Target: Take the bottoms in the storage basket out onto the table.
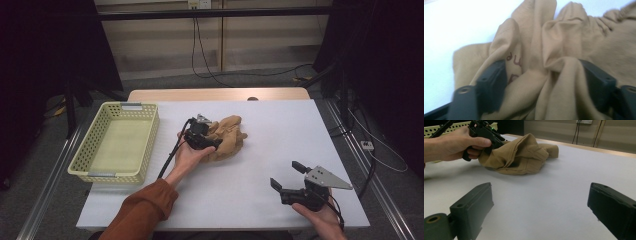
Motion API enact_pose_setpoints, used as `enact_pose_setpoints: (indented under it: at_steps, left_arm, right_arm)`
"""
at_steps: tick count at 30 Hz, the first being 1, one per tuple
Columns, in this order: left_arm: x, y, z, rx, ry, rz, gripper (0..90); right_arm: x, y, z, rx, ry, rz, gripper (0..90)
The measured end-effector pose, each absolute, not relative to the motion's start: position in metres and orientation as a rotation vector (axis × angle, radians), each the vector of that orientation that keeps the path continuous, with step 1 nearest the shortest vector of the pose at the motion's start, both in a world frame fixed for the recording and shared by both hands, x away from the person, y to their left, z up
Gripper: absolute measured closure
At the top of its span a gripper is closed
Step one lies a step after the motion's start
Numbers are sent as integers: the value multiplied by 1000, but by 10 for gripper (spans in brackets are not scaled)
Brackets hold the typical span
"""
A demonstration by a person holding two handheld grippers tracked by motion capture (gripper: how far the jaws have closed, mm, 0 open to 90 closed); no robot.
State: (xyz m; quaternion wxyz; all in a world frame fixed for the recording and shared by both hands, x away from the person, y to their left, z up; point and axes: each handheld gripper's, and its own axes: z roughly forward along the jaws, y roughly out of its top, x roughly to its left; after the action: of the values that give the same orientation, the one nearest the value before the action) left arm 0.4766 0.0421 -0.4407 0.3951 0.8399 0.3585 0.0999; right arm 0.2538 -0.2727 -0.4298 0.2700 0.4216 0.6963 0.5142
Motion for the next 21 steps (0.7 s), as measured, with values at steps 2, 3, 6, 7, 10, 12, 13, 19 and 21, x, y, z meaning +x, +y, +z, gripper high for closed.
enact_pose_setpoints:
  at_steps: [2,3,6,7,10,12,13,19,21]
  left_arm:
    - [478,44,-439,2126,916,249,192]
    - [477,44,-439,2125,915,251,177]
    - [476,42,-439,2126,911,269,165]
    - [476,42,-439,2125,908,276,160]
    - [475,42,-437,2125,899,279,141]
    - [475,43,-436,2119,882,284,126]
    - [475,42,-436,2113,878,290,126]
    - [474,42,-433,2097,858,320,114]
    - [474,43,-430,2086,850,321,107]
  right_arm:
    - [253,-272,-430,1139,1875,1388,62]
    - [253,-273,-430,1141,1875,1387,62]
    - [253,-273,-430,1143,1874,1386,62]
    - [253,-272,-430,1144,1874,1386,62]
    - [253,-273,-430,1141,1877,1386,62]
    - [252,-273,-430,1144,1874,1387,62]
    - [252,-274,-430,1143,1873,1389,63]
    - [251,-274,-430,1140,1871,1384,62]
    - [251,-275,-430,1138,1870,1382,63]
